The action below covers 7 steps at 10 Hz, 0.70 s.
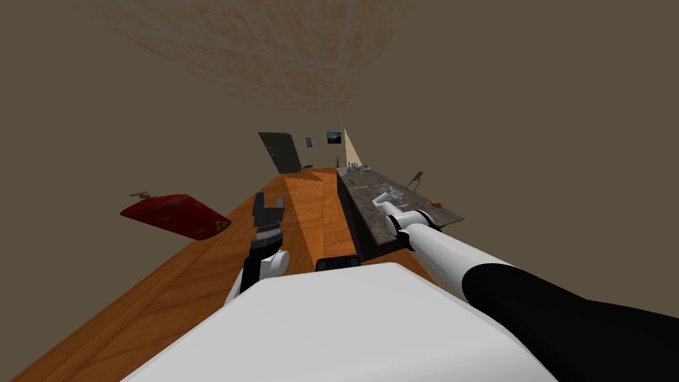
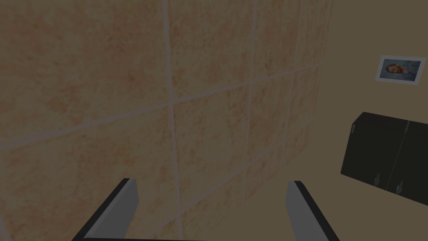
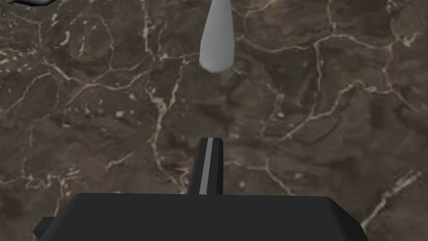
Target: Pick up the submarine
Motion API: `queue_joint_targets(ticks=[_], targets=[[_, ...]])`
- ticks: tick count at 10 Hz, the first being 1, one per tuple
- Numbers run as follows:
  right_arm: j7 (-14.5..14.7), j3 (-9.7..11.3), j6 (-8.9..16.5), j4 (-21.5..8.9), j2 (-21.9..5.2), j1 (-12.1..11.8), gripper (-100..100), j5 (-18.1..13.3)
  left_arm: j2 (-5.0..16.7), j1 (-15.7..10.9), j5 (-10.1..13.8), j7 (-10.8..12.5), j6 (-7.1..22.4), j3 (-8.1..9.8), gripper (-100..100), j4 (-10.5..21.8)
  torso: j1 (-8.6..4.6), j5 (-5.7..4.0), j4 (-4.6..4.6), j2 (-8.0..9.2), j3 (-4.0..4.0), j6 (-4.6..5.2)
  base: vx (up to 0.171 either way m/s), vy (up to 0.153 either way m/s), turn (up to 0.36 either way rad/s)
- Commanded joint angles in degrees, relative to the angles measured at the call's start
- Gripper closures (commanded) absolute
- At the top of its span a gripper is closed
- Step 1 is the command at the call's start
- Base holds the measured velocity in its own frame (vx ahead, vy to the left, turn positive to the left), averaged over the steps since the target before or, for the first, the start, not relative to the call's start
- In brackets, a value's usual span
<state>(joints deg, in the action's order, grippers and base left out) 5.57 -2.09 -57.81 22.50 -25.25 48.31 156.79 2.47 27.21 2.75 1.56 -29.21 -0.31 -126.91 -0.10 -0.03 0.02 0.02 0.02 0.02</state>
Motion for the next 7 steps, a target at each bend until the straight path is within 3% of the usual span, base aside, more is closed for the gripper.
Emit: queue_joint_targets(ticks=[1, 3, 4, 5, 6, 7], targets=[[0.0, 0.0, 0.0, 0.0, 0.0, 0.0, 100, 0.0, 0.0, 0.0, 0.0, 0.0, 0.0, 0.0, 0, 0.0, 0.0, 0.0, 0.0, 0.0, 0.0, 0.0, 0.0, 0.0, 0.0], [-0.01, -0.02, -0.16, 0.0, -0.05, 0.05, 100, 0.0, 0.0, 0.0, 0.0, 0.0, 0.0, 0.0, 0, 0.0, -0.12, -0.08, -0.02, 0.07, 0.02, -0.01, 0.0, 0.0, 0.0], [-0.02, -0.02, -0.15, 0.0, -0.05, 0.05, 0, 0.0, 0.0, 0.0, 0.0, 0.0, 0.0, 0.0, 0, 0.0, -0.13, -0.08, -0.02, 0.06, 0.02, -0.02, 0.0, 0.0, 0.0], [1.18, 0.51, -1.79, 0.92, -0.65, 1.1, 100, 1.44, 0.0, 0.0, 0.0, 0.0, 0.0, 0.0, 0, 0.0, -0.14, -0.08, -0.03, 0.06, 0.02, -0.02, -0.043, 0.072, 0.034], [0.64, 0.2, -1.14, 1.14, -0.44, 0.27, 100, 0.84, -0.01, -0.01, 0.0, 0.0, 0.0, -0.01, 0, 0.0, 0.13, -0.04, 0.0, 0.17, 0.08, -0.09, -0.025, 0.046, 0.009], [0.84, 0.23, -1.43, 1.33, -0.45, 0.34, 0, 0.97, 0.0, 0.0, 0.0, 0.0, 0.0, 0.0, 0, 0.0, 0.08, -0.03, -0.01, 0.16, 0.07, -0.04, -0.003, 0.007, 0.0]])
